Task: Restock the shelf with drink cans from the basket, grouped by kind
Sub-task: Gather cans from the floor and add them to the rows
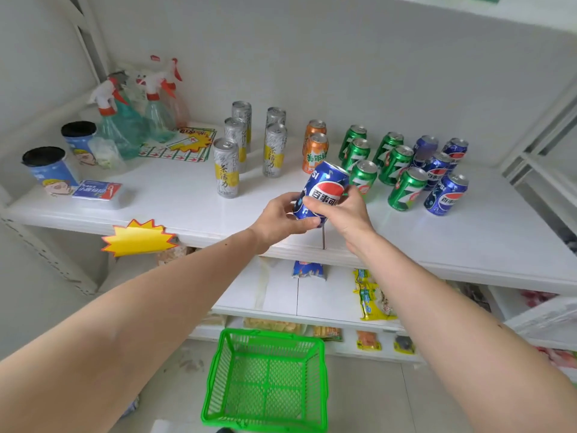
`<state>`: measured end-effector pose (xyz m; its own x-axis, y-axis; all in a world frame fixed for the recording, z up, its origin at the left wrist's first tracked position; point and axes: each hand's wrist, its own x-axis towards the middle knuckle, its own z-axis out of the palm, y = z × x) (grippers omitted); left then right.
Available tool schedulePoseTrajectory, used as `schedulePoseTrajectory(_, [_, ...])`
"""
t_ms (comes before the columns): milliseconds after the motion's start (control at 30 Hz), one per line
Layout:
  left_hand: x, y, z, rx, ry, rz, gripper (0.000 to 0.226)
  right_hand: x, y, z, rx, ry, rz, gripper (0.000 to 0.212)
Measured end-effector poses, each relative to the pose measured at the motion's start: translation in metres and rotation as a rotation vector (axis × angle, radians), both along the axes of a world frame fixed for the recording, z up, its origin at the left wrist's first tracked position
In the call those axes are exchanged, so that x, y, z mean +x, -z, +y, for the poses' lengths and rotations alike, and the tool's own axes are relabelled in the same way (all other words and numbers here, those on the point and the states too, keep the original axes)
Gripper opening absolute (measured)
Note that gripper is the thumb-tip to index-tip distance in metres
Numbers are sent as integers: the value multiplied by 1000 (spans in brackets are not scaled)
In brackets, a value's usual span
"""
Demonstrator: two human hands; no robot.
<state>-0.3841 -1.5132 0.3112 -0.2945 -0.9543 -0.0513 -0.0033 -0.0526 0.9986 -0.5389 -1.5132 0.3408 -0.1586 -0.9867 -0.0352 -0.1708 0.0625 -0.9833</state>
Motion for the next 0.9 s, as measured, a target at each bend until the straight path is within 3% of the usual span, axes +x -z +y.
schedulePoseTrajectory(200, [-5,4,-28,19,28,-9,60,-23,-17,-34,54,-114,93,47])
schedulePoseTrajectory(433, [-40,16,-45,56,42,-18,57,-73,-39,-73,127,-332,318,28])
schedulePoseTrajectory(567, [-89,18,-52,61,28,-19,59,-125,-47,-90,130,-414,389,42])
schedulePoseTrajectory(900, [-243,-3,-64,-33,-17,-104,63,-267,-67,-111,27,-409,430,31])
